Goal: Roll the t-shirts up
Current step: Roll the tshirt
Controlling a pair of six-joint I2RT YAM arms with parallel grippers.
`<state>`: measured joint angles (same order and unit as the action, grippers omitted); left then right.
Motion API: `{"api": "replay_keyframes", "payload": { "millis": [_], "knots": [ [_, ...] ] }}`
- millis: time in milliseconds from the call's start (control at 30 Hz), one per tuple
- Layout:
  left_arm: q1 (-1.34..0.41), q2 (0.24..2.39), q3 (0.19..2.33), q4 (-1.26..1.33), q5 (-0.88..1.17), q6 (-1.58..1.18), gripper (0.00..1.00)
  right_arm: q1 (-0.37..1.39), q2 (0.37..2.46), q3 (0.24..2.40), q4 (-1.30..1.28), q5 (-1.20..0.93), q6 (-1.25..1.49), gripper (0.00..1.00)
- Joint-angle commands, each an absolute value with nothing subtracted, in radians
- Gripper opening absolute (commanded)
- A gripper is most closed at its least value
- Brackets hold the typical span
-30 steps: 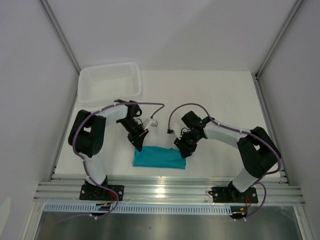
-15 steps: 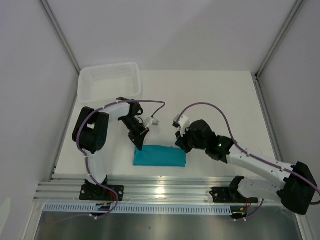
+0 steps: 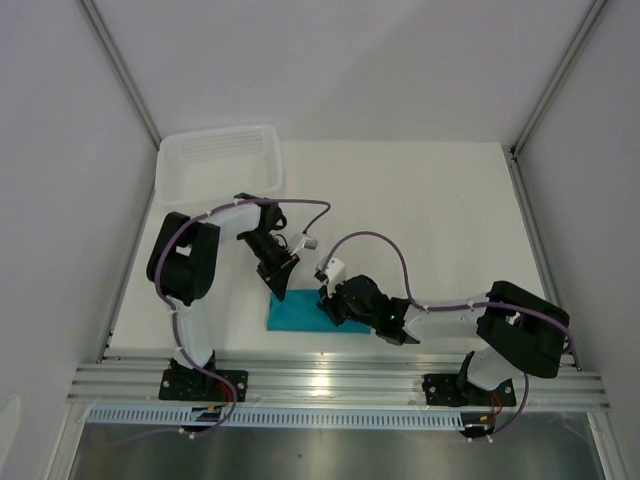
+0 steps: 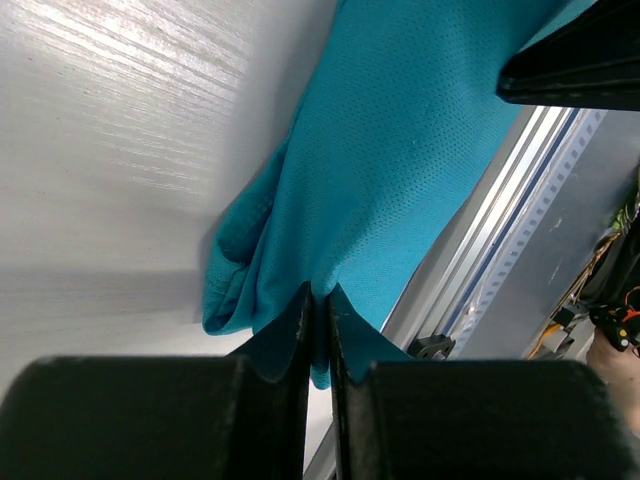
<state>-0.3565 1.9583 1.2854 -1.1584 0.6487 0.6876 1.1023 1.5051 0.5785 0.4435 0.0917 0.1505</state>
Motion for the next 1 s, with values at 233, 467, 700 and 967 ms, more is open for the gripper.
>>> {"api": "replay_keyframes", "payload": {
  "millis": [233, 467, 700, 967],
  "knots": [
    [-0.344, 1.934, 1.313, -1.137, 0.612, 0.661, 0.35, 1.051, 1.597, 0.595, 0.566, 0.114, 0.253, 0.0],
    [-0.331, 1.882, 1.33, -1.114, 0.597, 0.646, 0.41, 1.009, 1.624, 0.56, 0.644, 0.064, 0.327, 0.0],
    [-0.275, 1.758, 1.355, -1.069, 0.626, 0.58, 0.44, 0.991, 1.655, 0.565, 0.666, 0.041, 0.367, 0.0],
    [-0.316, 1.537, 1.22, -0.893, 0.583, 0.501, 0.36, 0.98, 1.669, 0.563, 0.675, 0.044, 0.393, 0.0]
  ]
}}
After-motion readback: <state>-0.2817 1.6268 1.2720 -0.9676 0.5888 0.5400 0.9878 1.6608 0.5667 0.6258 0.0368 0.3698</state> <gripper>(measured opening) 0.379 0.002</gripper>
